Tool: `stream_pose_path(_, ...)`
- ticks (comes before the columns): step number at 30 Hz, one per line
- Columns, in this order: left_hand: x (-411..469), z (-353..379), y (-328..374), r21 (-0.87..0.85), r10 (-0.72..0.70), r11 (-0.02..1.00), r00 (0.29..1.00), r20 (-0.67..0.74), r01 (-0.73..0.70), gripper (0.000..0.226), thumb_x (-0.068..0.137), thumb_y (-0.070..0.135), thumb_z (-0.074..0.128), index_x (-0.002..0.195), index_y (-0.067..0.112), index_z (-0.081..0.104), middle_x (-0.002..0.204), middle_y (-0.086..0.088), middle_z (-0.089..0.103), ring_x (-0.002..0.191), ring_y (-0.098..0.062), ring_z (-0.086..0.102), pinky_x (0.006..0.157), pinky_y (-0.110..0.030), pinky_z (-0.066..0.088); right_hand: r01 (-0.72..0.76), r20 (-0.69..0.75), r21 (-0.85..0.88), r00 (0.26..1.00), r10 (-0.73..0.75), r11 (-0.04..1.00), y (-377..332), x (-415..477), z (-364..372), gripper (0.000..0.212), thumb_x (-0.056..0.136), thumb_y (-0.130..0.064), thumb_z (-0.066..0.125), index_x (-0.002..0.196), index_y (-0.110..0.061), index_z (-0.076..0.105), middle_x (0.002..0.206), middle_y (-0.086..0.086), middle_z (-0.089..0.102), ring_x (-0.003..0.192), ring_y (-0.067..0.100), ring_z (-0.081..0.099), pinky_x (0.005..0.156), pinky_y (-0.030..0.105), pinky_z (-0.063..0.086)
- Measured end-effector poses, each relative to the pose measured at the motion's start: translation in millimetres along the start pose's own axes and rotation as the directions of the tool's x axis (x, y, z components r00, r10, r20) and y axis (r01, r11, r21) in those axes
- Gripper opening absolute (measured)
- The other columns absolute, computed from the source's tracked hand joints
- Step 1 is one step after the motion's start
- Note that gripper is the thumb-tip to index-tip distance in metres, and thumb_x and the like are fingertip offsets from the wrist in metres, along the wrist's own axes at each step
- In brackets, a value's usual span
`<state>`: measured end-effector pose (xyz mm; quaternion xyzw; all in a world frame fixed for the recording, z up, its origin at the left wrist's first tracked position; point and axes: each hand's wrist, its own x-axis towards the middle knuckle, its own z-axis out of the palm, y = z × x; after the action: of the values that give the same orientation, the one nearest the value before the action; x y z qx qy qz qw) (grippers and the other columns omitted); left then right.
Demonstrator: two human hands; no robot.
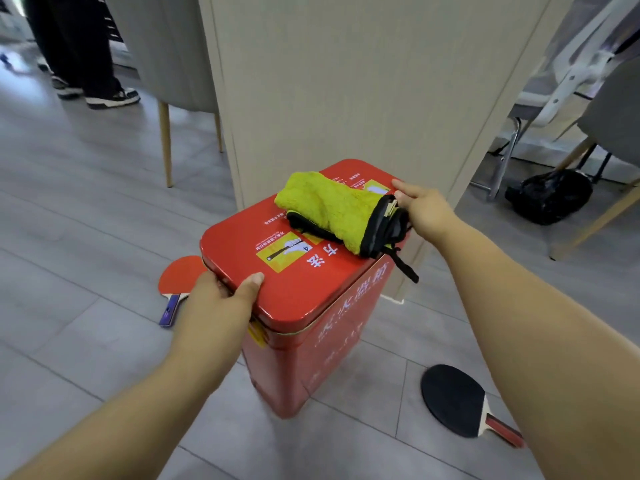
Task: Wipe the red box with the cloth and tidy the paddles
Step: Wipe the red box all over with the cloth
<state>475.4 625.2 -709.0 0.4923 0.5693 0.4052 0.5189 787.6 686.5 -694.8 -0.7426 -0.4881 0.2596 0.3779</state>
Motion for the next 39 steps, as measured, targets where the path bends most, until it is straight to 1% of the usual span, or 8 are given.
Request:
stream_pose_path(7,-2,8,5,0.092,0.016,0.996,1.000,-0.006,-0.015,0.011,0.091,0.032,0.057,0.099,0.035,0.050,0.098,0.012,0.062,0.105,-0.026,0.061,0.096,-0.048,0.047,-0.010,-0.037,0.114,0.999,0.014,0.993,16,1,-3,0.037,0.098,-0.017,0.047,0.134,-0.018,0.052,0.139,0.002,0.051,0.132,0.018,0.042,0.114,0.034,0.029)
stream_pose_path(13,3,7,9,0.128,0.014,0.992,1.000,-0.018,-0.012,0.017,0.089,0.032,0.060,0.103,0.026,0.053,0.108,0.002,0.065,0.101,-0.028,0.063,0.093,-0.048,0.049,-0.002,-0.104,0.177,0.994,0.021,0.984,24,-10,-3,0.037,0.097,-0.021,0.047,0.134,-0.022,0.053,0.139,0.000,0.051,0.130,0.016,0.043,0.113,0.036,0.030)
stream_pose_path(19,38,5,24,0.077,0.025,0.997,1.000,0.011,-0.026,0.003,0.089,0.022,0.061,0.090,0.021,0.063,0.096,0.000,0.070,0.091,-0.024,0.067,0.091,-0.044,0.052,-0.034,-0.235,0.252,0.967,0.096,0.967,33,-48,-12,0.035,0.079,-0.044,0.061,0.114,-0.043,0.065,0.130,-0.007,0.059,0.121,0.015,0.053,0.108,0.043,0.039)
stream_pose_path(22,61,7,33,0.050,0.049,0.997,0.998,0.028,-0.051,0.008,0.091,0.016,0.058,0.096,0.019,0.065,0.087,0.001,0.068,0.080,-0.018,0.065,0.083,-0.034,0.054,-0.030,-0.320,0.230,0.942,0.105,0.973,35,-67,-8,0.038,0.087,-0.039,0.061,0.124,-0.036,0.060,0.133,-0.010,0.057,0.120,0.011,0.053,0.105,0.033,0.040)
stream_pose_path(27,98,11,42,-0.011,0.139,0.990,0.988,0.064,-0.139,0.014,0.091,0.011,0.057,0.105,0.015,0.060,0.081,0.003,0.063,0.052,0.002,0.061,0.051,-0.013,0.049,-0.016,-0.452,0.164,0.888,0.089,0.986,39,-78,5,0.041,0.089,-0.042,0.059,0.128,-0.033,0.057,0.132,-0.005,0.056,0.107,0.003,0.052,0.090,0.018,0.036)
stream_pose_path(31,130,14,44,-0.055,0.149,0.988,0.987,0.057,-0.146,0.007,0.090,0.010,0.059,0.092,0.017,0.057,0.080,0.001,0.061,0.056,-0.003,0.059,0.050,-0.013,0.050,-0.058,-0.500,0.131,0.858,0.117,0.990,42,-73,14,0.051,0.080,-0.059,0.059,0.127,-0.039,0.056,0.126,0.001,0.055,0.094,0.004,0.056,0.090,0.023,0.040)
stream_pose_path(36,163,15,46,-0.121,0.156,0.982,0.985,0.070,-0.147,0.017,0.087,0.014,0.064,0.082,0.020,0.050,0.080,0.001,0.060,0.059,-0.004,0.058,0.049,-0.014,0.048,-0.101,-0.542,0.085,0.830,0.131,0.991,30,-53,20,0.048,0.081,-0.058,0.058,0.125,-0.037,0.059,0.123,0.003,0.056,0.088,0.006,0.054,0.093,0.024,0.040)
stream_pose_path(39,172,14,42,-0.151,0.156,0.980,0.973,0.172,-0.131,0.014,0.085,0.014,0.067,0.089,0.020,0.054,0.089,0.000,0.064,0.057,-0.002,0.062,0.048,-0.015,0.048,-0.107,-0.550,0.092,0.823,0.140,0.990,27,-41,23,0.046,0.084,-0.053,0.058,0.126,-0.035,0.059,0.126,0.003,0.054,0.089,0.006,0.051,0.091,0.020,0.035)
